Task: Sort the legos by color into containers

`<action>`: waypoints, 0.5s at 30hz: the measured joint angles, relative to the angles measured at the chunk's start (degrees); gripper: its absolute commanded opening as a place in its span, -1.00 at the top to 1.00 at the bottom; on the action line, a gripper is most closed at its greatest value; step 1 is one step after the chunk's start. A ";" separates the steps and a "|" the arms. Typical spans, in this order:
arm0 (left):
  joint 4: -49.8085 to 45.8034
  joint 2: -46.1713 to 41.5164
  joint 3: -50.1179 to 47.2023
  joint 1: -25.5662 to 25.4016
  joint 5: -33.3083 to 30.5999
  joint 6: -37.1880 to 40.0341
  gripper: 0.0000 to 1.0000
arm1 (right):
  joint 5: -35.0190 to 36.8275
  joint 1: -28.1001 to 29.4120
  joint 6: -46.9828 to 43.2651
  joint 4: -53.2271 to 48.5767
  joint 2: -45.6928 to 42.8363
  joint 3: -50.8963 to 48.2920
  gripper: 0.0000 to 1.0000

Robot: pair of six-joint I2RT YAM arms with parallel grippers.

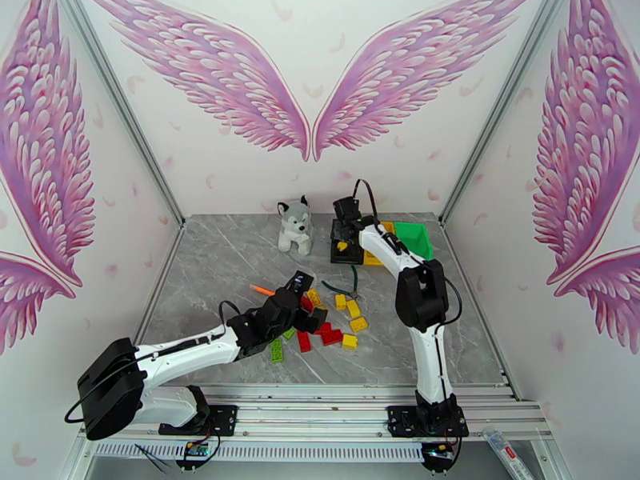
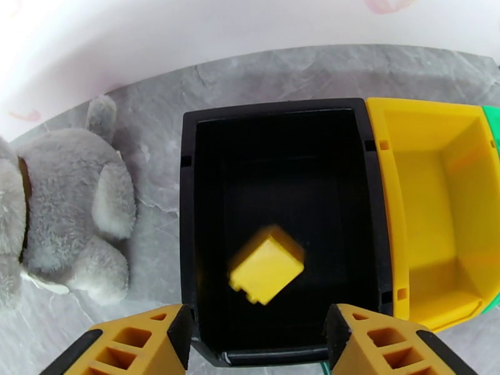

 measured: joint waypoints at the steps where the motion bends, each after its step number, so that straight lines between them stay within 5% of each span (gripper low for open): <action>1: -0.07 -0.04 0.00 0.00 -0.59 0.17 -0.97 | -0.33 0.09 0.00 0.13 -0.76 -1.16 -0.27; 15: -0.68 -6.62 -1.40 0.00 -4.83 -2.84 -0.97 | -8.11 8.59 -0.13 5.35 -32.09 -41.05 -0.36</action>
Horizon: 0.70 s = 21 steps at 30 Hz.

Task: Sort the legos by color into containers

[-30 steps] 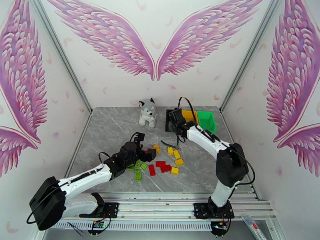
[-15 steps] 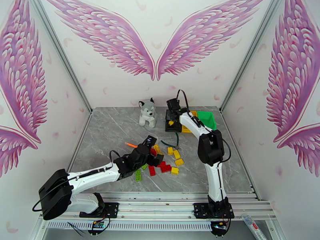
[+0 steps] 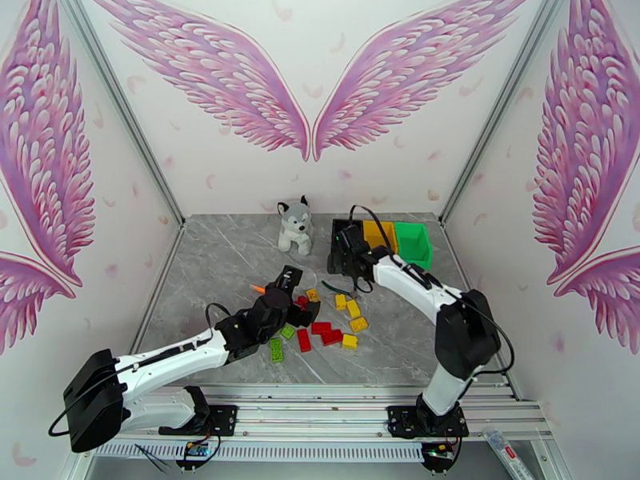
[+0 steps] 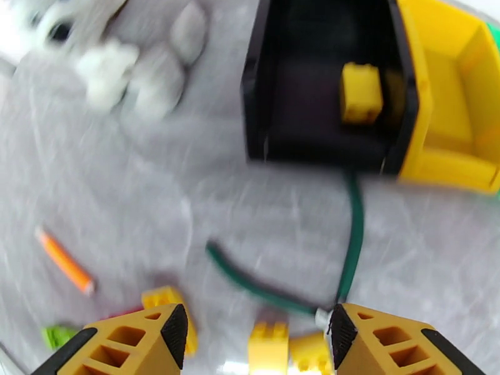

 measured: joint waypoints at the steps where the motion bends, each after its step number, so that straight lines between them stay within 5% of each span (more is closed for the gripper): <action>1: 0.17 -0.17 -0.39 0.02 0.24 -0.61 -0.97 | -0.44 0.87 0.22 0.11 -2.43 -2.93 -0.36; 12: 3.26 1.92 -2.10 0.02 4.28 -6.93 -0.98 | -2.14 6.99 5.64 -0.37 -24.52 -27.04 -0.50; 21: 3.26 4.26 -2.10 0.02 5.70 -7.72 -0.98 | -2.86 11.21 9.73 0.94 -24.13 -33.40 -0.45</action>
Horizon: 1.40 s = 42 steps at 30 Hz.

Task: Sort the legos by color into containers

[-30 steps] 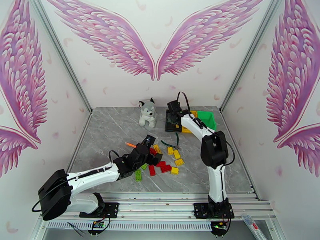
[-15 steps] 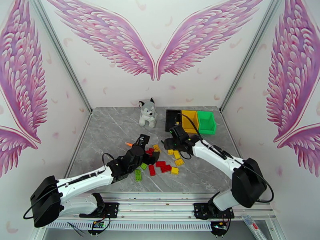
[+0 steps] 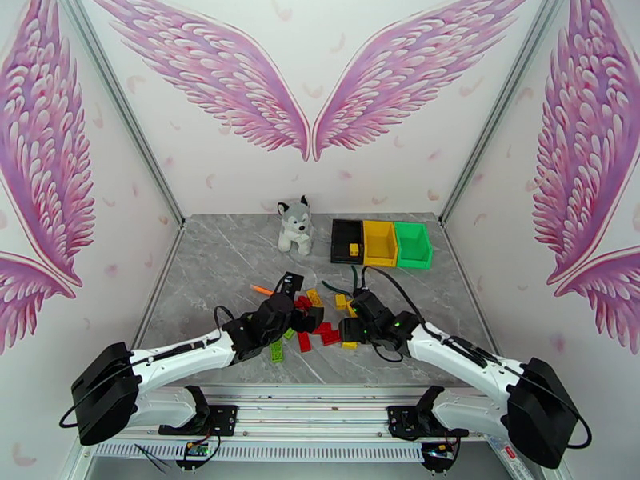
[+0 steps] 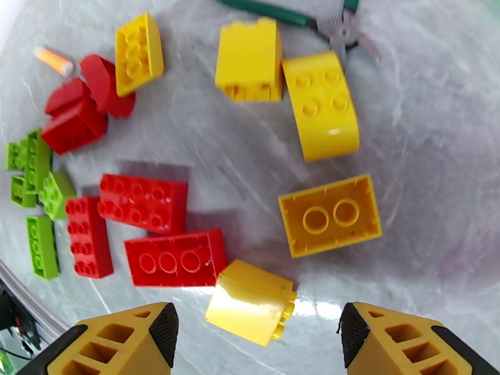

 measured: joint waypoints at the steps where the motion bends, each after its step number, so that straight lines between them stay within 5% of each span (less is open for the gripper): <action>1: 0.02 0.02 0.00 0.00 0.02 -0.02 -0.97 | 0.00 0.59 0.33 0.39 1.07 -0.13 -0.45; 12: 0.00 0.00 0.00 0.15 0.04 -0.13 -0.98 | 0.66 3.82 2.40 4.33 7.08 -1.36 -0.43; 21: 0.02 -0.07 0.00 0.26 0.00 -0.09 -0.97 | 2.91 4.39 3.45 5.07 12.57 -0.37 -0.18; 30: 0.00 -0.72 0.00 0.33 0.00 0.07 -0.97 | 3.98 4.94 4.59 4.76 11.76 -0.35 0.19; 42: 4.50 4.87 0.17 0.87 4.44 2.64 -0.97 | 8.39 4.26 2.12 -0.42 6.45 8.66 0.26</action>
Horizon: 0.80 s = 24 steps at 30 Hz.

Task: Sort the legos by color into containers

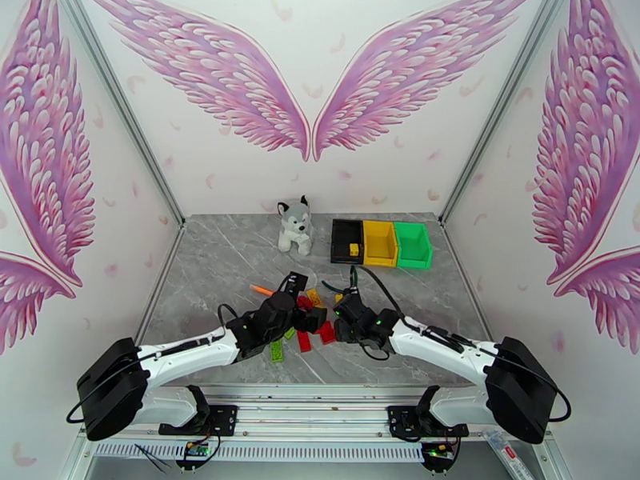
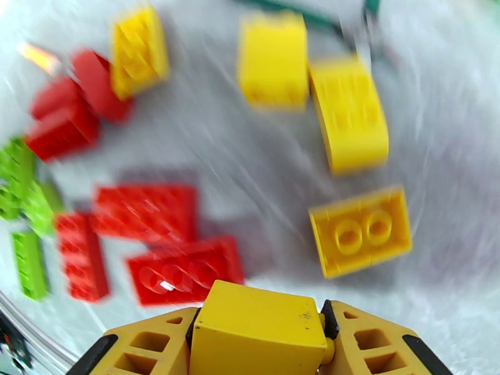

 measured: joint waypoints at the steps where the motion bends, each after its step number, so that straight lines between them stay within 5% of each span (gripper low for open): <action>1: 0.55 1.01 0.00 0.00 0.11 0.22 -0.97 | 0.42 -0.57 -0.68 0.00 0.35 1.95 0.27; 8: 0.79 1.70 0.07 0.46 -0.76 0.79 -0.97 | 1.60 -8.39 -4.79 -0.24 11.23 18.43 0.32; 17: 0.24 -7.48 -0.04 2.21 -1.86 0.72 -0.97 | 2.23 -18.27 -7.28 -3.23 34.88 45.13 0.25; 24: -0.26 -7.61 -0.26 2.93 -1.73 0.61 -0.97 | 2.21 -23.08 -6.82 -8.39 48.17 63.43 -0.06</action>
